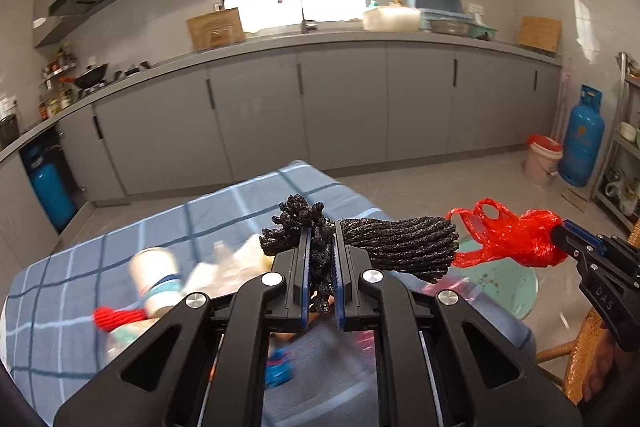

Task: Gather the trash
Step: 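Carry both items to the green basin and open both tools to drop them, then grasp the clear plastic bag with the left tool while the right tool grasps the pink wrapper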

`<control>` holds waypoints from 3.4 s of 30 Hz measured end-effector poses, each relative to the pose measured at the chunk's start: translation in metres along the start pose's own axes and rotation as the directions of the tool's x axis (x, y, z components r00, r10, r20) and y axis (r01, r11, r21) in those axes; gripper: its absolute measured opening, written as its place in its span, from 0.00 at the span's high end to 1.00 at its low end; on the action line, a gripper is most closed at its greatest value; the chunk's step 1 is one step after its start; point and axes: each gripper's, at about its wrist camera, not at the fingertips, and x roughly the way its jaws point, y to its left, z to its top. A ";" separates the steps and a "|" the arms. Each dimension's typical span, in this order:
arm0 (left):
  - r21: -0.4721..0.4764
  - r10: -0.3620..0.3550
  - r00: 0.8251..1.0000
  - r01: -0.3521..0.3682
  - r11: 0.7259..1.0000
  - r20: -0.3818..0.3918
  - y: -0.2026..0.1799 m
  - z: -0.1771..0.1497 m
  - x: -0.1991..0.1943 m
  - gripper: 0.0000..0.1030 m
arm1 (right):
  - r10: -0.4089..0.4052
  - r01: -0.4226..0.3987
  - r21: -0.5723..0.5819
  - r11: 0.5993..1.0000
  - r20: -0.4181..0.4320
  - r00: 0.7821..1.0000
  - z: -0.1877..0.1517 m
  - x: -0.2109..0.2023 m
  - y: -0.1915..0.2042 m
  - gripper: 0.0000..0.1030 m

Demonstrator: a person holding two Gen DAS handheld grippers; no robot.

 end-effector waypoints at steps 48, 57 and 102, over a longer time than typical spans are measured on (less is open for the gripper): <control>0.063 -0.059 0.996 0.063 0.996 -0.071 -0.108 -0.007 0.098 0.11 | -0.109 0.128 0.113 0.985 -0.156 0.982 -0.039 0.093 -0.082 0.31; -0.002 -0.015 0.999 0.015 1.000 -0.038 -0.056 -0.007 0.058 0.10 | -0.034 0.040 0.038 0.998 -0.151 0.988 -0.034 0.080 -0.018 0.26; -0.169 0.051 0.980 -0.085 0.982 -0.194 0.097 -0.063 0.059 0.70 | 0.064 -0.084 -0.068 0.994 -0.258 0.964 -0.047 0.106 0.111 0.19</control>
